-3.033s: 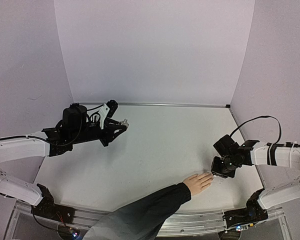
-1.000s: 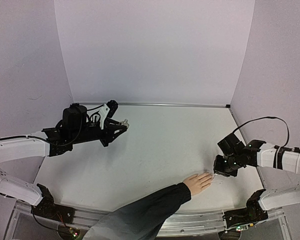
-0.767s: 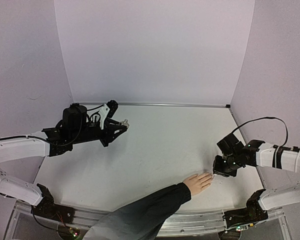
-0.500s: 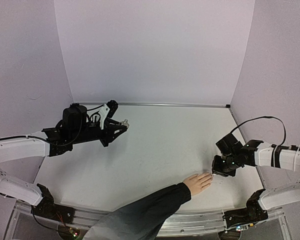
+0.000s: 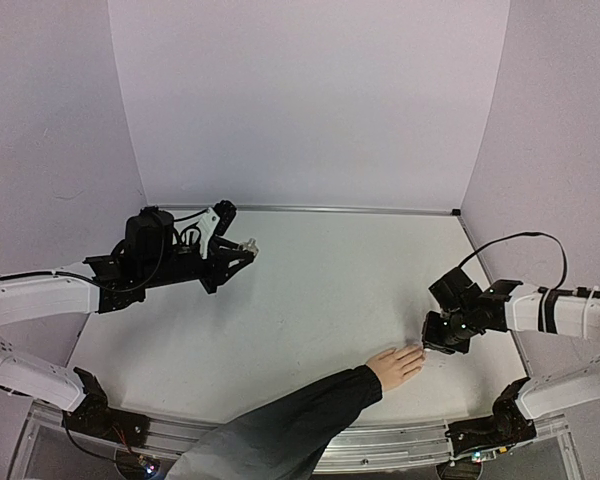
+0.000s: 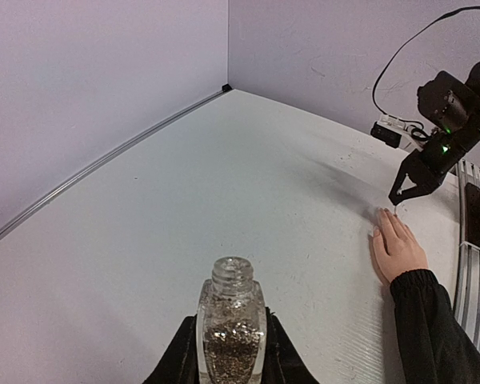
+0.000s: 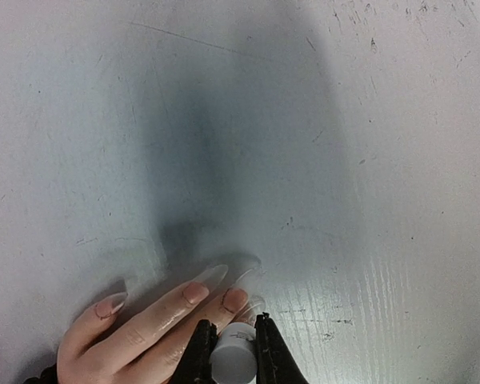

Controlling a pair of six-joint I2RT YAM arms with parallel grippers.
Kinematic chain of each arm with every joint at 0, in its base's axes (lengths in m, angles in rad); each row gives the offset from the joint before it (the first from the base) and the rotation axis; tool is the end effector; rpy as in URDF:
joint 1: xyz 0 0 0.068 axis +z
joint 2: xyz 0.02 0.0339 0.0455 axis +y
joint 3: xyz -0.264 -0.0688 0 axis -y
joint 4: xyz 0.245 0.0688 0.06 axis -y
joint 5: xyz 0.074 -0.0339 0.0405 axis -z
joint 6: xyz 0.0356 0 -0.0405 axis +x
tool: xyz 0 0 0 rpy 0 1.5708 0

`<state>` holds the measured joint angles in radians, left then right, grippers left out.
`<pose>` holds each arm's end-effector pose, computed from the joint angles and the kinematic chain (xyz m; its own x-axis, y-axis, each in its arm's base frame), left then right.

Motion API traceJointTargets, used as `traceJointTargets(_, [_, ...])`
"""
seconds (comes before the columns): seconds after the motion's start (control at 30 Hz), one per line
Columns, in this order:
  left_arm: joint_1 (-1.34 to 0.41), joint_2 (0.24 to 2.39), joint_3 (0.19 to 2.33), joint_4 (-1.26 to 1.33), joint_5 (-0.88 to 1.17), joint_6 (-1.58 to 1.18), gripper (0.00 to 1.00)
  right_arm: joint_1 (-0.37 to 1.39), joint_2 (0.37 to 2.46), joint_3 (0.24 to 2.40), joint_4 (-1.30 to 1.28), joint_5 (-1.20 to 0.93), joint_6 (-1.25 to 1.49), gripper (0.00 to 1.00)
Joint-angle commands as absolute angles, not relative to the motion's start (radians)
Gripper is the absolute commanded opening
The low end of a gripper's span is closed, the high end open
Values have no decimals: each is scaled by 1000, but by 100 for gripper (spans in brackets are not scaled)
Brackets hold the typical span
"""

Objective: Paint the nails

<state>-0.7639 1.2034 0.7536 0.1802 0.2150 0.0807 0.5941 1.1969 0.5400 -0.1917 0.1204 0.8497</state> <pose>0.1946 -0.1969 0.2784 -0.1253 0.2291 -0.9653 0.8371 0.5466 0.0211 0.1901 0.1232 0.1751 -0.7785 0.3740 -0.5041 0.1436 0.8879 0.4370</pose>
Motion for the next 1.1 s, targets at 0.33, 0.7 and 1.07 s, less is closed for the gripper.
traceJointTargets(0.33, [-759,1174,809,206,222,94,0,590,1213,542,-213,143,859,0])
traceJointTargets(0.7, [-759,1174,810,205,222,94,0,590,1232,544,-213,156,874,0])
traceJointTargets(1.07, [-759,1174,813,204,222,95,0,590,1247,552,-213,176,883,0])
